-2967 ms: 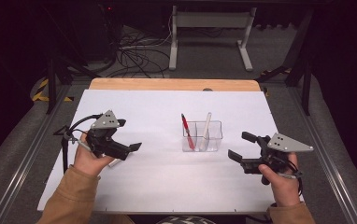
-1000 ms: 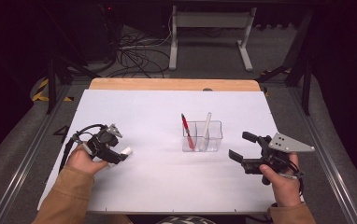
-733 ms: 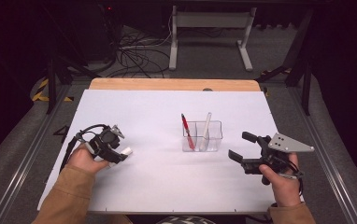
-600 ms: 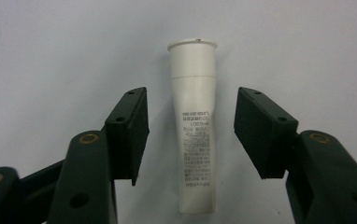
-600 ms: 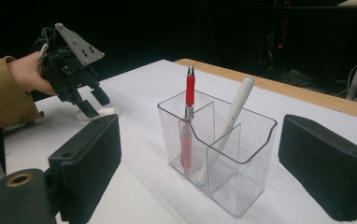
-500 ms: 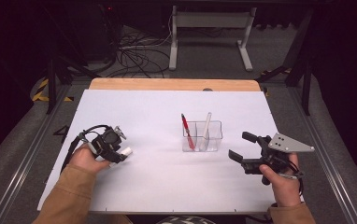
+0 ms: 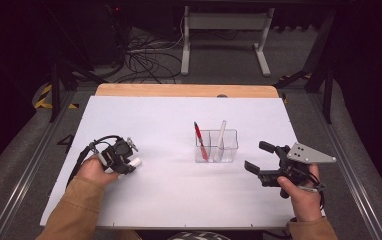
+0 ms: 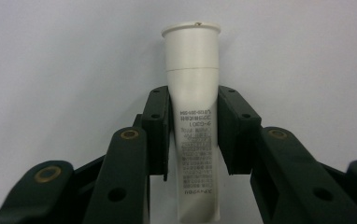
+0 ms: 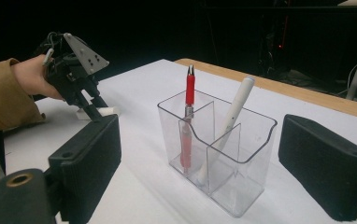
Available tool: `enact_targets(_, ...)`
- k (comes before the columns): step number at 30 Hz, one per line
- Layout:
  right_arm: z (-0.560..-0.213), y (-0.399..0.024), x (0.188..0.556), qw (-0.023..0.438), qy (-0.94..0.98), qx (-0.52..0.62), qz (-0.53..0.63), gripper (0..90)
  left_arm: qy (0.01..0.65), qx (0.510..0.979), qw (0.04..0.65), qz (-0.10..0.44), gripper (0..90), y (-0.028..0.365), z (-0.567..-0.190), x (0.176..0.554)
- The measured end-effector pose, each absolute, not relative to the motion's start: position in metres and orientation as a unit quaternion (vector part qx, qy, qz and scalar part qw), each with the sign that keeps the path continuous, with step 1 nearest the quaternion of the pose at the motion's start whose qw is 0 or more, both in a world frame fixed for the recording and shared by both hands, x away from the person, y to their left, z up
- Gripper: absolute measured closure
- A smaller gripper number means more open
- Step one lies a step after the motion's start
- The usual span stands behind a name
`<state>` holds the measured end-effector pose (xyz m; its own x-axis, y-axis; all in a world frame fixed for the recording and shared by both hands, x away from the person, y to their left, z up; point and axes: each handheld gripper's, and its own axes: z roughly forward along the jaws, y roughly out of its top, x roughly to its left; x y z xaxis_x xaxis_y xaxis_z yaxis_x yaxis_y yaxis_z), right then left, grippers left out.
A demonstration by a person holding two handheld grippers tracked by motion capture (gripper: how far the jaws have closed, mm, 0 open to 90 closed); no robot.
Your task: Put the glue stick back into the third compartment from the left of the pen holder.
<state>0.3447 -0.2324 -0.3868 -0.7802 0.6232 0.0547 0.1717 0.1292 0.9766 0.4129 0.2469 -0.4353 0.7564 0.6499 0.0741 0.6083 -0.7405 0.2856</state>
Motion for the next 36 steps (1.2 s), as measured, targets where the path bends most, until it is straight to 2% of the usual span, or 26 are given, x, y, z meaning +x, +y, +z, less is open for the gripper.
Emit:
enact_targets(20, -0.387, -0.233, 0.345, 0.188, 0.727, 0.273, 0.601, 13.8, 0.342, 0.925, 0.130, 0.101, 69.2, 0.248, -0.430, 0.410)
enact_targets(36, -0.387, -0.233, 0.345, 0.190, 0.726, 0.275, 0.601, 13.7, 0.333, 0.896, 0.253, 0.147, 69.3, 0.258, -0.401, 0.399)
